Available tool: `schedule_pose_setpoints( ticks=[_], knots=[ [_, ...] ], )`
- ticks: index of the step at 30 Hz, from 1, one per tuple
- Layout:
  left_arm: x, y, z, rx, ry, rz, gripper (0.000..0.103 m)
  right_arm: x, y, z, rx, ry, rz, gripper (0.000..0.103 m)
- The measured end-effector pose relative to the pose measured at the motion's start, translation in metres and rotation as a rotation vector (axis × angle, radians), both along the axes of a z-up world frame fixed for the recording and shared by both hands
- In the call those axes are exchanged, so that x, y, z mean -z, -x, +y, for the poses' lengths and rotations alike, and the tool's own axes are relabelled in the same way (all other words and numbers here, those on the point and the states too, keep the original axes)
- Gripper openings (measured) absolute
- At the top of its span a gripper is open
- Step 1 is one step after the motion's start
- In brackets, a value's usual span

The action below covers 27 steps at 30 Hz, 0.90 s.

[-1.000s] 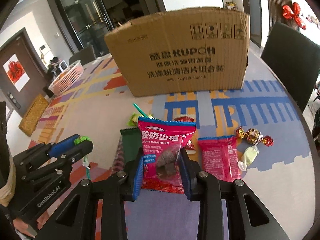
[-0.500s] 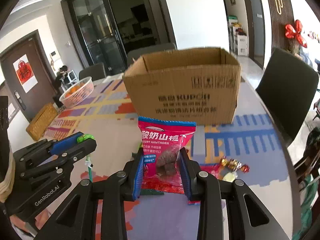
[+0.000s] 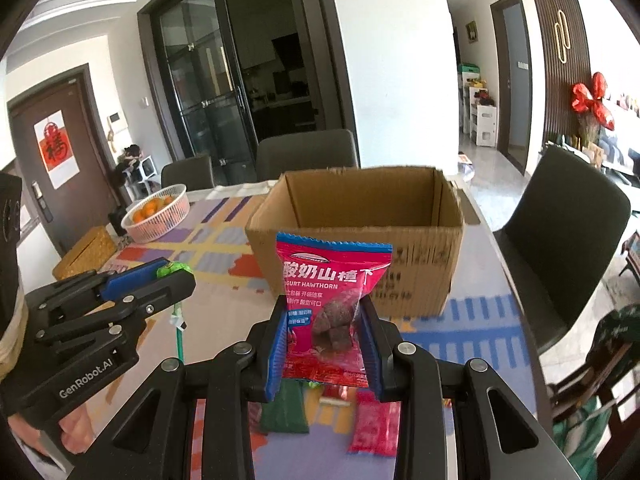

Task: Organize snacks
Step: 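Lift the pink bag and lollipop over the box and release them inside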

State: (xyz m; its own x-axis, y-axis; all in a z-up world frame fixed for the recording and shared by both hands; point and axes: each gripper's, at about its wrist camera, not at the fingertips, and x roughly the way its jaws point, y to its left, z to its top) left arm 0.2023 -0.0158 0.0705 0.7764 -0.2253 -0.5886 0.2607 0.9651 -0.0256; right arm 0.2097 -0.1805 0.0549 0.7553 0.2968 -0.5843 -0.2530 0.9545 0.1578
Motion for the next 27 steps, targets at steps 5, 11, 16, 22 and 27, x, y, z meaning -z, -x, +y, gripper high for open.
schedule_pose_setpoints(
  ticks=[5, 11, 16, 22, 27],
  knots=[
    [-0.015, -0.021, -0.004, 0.015, -0.017, -0.002, 0.027, -0.015, -0.018, 0.000, -0.005, 0.016, -0.005, 0.034],
    [-0.029, -0.048, -0.011, 0.029, -0.031, -0.001, 0.027, -0.031, -0.046, -0.004, -0.024, 0.012, -0.005, 0.034],
    [-0.031, -0.074, -0.013, 0.034, -0.029, 0.033, 0.027, -0.036, -0.073, -0.007, -0.029, 0.007, 0.020, 0.034],
    [-0.027, -0.107, -0.017, 0.021, -0.067, 0.055, 0.027, -0.031, -0.104, -0.006, -0.036, 0.059, 0.060, 0.034],
    [-0.021, -0.127, -0.017, 0.017, -0.069, 0.053, 0.027, -0.023, -0.126, -0.008, -0.036, 0.086, 0.084, 0.034]
  ],
)
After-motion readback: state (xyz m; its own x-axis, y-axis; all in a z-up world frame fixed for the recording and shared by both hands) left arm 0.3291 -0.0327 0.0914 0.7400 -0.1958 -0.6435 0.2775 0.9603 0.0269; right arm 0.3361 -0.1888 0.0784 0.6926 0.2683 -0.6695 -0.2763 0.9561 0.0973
